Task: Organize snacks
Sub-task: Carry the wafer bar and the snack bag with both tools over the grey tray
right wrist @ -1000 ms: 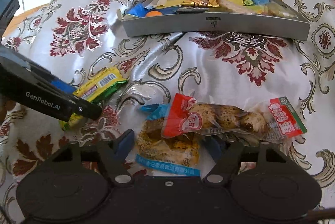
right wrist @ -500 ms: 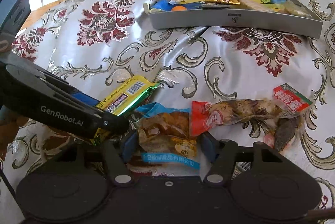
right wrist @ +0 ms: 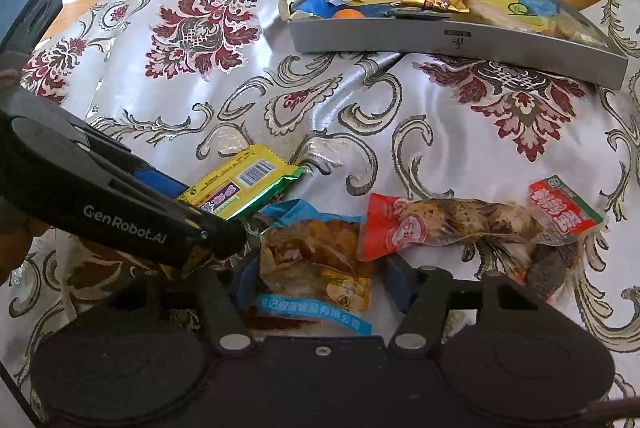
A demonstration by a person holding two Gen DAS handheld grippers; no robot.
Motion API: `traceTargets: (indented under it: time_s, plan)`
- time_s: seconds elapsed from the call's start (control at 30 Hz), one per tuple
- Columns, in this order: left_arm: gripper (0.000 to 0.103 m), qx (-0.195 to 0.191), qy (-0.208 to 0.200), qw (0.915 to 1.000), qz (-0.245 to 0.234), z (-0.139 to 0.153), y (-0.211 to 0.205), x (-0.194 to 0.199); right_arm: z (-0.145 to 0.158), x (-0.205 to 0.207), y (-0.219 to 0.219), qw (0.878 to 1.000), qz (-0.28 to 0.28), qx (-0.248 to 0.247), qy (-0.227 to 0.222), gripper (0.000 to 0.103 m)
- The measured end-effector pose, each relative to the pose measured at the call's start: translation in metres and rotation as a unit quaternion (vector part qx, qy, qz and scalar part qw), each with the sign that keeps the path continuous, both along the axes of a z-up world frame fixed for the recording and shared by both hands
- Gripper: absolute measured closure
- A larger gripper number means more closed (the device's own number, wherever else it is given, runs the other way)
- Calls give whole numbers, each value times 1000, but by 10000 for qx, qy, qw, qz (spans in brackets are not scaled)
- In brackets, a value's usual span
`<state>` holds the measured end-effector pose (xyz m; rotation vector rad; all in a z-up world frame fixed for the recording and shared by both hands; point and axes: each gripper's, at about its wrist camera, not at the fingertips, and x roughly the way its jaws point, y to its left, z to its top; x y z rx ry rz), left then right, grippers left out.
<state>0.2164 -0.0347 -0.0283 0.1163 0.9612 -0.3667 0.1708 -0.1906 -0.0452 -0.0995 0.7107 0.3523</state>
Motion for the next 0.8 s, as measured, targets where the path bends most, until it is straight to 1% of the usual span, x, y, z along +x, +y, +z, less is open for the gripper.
traceTargets:
  time_s: [0.13,0.33,0.5,0.8]
  plan:
    - [52,0,21,10000,44,2,-2,-4,1,-4,-4,9999,-27,130,-5,43]
    - [52,-37,37,9999,114,6,-1,-12,4,-13,-11,9993,-12,376,-49,44]
    - [52,37,25,9999,149,9,-2,-16,7,-21,-13,9989,-8,452,-138,44]
    - [51,30,-91,9998,183,21,-6,-23,13,-36,-18,9978,-21,583,-304,44]
